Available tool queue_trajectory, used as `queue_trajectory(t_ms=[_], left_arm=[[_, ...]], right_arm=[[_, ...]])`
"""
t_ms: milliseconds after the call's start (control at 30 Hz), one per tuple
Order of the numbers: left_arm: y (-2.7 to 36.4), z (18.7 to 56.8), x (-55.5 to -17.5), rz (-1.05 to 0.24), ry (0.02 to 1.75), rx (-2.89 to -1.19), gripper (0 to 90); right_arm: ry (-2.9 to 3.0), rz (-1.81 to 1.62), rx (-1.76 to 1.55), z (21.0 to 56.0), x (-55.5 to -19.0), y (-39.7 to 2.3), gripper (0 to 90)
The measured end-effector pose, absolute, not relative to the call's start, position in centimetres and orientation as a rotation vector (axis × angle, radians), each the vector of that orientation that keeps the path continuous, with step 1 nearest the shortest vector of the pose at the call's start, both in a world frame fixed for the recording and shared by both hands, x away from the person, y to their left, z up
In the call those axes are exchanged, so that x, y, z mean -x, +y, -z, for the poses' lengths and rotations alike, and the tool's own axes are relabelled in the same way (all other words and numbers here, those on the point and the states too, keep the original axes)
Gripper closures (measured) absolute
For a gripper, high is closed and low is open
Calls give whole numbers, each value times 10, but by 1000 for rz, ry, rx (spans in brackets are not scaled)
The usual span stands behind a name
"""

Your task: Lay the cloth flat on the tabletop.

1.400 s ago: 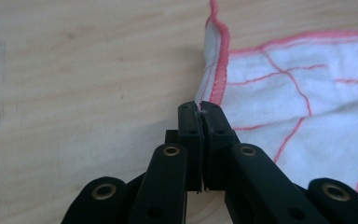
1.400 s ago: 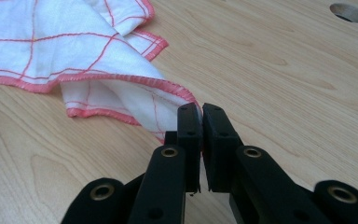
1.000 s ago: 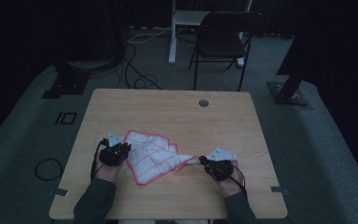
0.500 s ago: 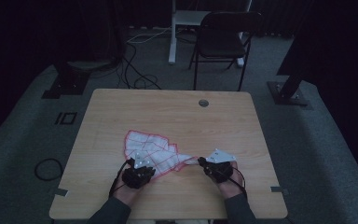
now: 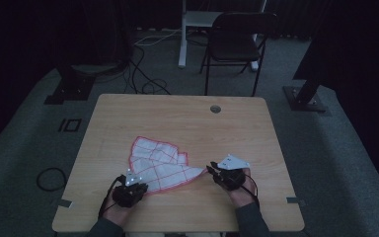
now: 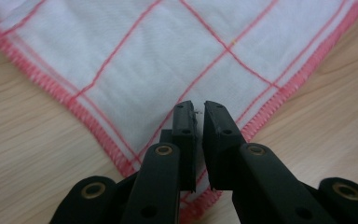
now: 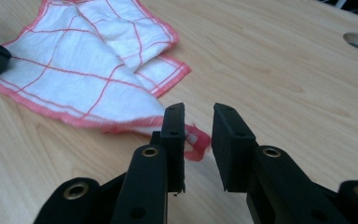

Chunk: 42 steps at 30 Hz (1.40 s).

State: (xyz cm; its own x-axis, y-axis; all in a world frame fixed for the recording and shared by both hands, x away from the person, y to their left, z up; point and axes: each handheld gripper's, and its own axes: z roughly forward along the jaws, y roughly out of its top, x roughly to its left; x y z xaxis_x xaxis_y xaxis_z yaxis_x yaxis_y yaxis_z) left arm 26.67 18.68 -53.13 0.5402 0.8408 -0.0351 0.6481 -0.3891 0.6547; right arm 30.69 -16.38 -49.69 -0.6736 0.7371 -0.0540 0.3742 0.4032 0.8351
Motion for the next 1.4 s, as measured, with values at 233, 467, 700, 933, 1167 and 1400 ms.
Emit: queue_trajectory(t_ms=[233, 467, 700, 933, 1167, 1400], left_arm=[[206, 532, -270, -428, 1249, -2130, 842], [218, 533, -273, -461, 1286, -2097, 840], [222, 534, -274, -470, 1303, -2078, 840], [225, 535, -274, -480, 1319, -2060, 846], [225, 534, -273, -500, 1320, -2068, 859], [229, 534, -271, -509, 1335, -2072, 862]], right_arm=[[2242, -1193, -944, 494, -312, -155, 739], [2277, -1183, -941, 507, -328, -128, 768], [2321, -1137, -934, 519, -346, -100, 785], [2384, -1081, -945, 533, -363, -77, 801], [2443, -1035, -933, 541, -368, -69, 844], [2404, -983, -981, 540, -375, -86, 869]])
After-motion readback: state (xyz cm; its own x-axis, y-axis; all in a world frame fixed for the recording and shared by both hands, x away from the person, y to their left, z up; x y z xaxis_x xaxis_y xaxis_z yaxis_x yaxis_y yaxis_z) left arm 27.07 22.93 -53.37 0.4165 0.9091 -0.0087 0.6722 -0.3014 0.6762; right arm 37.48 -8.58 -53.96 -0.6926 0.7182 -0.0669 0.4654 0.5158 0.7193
